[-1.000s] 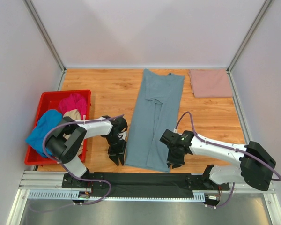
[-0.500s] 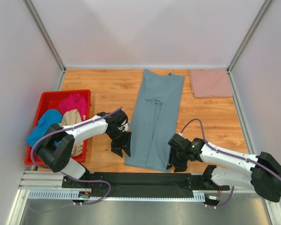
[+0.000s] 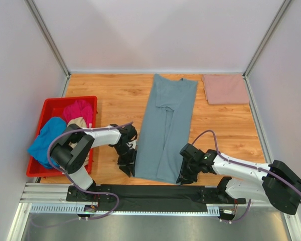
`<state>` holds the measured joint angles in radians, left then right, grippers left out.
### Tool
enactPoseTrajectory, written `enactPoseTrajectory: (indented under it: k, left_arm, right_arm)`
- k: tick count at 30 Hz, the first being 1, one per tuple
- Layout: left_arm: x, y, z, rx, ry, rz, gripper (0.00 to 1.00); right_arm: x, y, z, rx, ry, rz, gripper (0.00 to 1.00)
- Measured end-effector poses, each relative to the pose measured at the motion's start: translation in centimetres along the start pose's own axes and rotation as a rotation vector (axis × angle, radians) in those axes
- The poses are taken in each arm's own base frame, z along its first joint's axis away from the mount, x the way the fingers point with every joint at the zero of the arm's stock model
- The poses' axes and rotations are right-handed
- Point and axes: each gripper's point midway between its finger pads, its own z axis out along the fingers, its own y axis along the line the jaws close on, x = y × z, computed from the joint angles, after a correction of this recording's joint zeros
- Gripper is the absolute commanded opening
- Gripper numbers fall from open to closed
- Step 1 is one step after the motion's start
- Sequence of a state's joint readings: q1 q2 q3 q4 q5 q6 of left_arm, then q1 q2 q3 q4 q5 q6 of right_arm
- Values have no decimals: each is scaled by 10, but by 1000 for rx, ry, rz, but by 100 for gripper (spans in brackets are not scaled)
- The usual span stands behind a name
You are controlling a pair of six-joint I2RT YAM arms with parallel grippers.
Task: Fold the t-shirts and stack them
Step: Fold the tshirt
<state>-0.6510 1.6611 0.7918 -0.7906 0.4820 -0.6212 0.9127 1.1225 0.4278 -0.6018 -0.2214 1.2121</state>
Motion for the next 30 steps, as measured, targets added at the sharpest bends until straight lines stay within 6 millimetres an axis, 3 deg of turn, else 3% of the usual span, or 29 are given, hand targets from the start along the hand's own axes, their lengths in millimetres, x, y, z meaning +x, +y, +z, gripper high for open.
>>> enactPoseTrajectory:
  k: [4, 7, 17, 18, 19, 21, 24, 30]
  left_arm:
    - [5, 5, 3, -14, 24, -5, 19]
    - [5, 7, 3, -21, 24, 3, 0]
    - [5, 9, 1, -42, 20, 6, 0]
    - [5, 10, -1, -50, 18, 5, 3]
    - [5, 10, -3, -59, 13, 5, 22]
    - [4, 10, -8, -67, 3, 13, 35]
    - [0, 5, -16, -66, -24, 23, 42]
    - [-5, -15, -23, 24, -57, 59, 52]
  right_arm:
    - [-1, -3, 0, 14, -6, 6, 2]
    - [-1, -4, 0, 19, -7, 14, 0]
    - [0, -13, -3, 54, -13, 24, 0]
    - [1, -14, -4, 60, -13, 25, 4]
    - [1, -15, -5, 62, -14, 26, 9]
    - [1, -16, -5, 67, -15, 26, 26]
    - [-1, -15, -8, 72, -21, 23, 41]
    - [0, -21, -13, 101, -25, 22, 44]
